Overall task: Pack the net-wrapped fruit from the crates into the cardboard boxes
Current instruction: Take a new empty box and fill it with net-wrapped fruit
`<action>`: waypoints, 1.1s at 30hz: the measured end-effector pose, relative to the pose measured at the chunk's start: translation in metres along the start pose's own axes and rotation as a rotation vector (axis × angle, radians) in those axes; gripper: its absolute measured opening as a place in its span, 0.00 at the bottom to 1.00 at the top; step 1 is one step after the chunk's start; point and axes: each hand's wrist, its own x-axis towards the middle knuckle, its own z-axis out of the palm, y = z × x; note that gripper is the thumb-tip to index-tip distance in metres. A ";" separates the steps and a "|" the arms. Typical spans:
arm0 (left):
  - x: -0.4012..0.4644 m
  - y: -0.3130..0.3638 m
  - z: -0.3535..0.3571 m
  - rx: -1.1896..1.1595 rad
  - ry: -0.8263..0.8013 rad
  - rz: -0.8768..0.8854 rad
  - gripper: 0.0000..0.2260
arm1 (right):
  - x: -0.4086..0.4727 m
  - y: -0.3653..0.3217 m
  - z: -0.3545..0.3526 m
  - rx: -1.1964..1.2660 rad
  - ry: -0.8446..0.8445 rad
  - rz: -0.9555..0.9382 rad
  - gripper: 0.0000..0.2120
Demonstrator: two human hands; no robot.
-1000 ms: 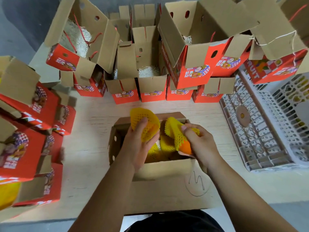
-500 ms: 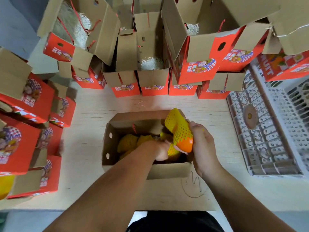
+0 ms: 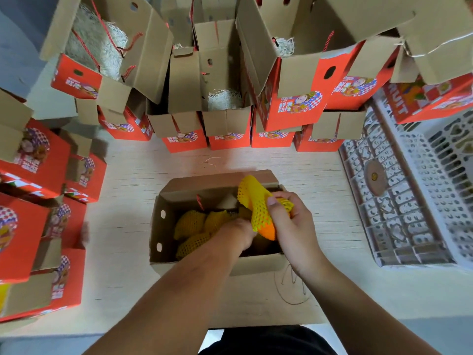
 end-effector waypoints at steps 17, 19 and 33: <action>-0.095 -0.076 0.005 -1.156 0.663 0.459 0.10 | -0.043 -0.016 0.021 0.146 -0.330 0.056 0.26; -0.099 -0.084 0.005 -1.120 0.754 0.478 0.10 | -0.046 -0.016 0.024 0.074 -0.248 0.004 0.27; -0.136 -0.078 -0.005 -1.541 0.479 0.422 0.19 | -0.066 -0.024 0.053 -0.270 0.073 -0.455 0.35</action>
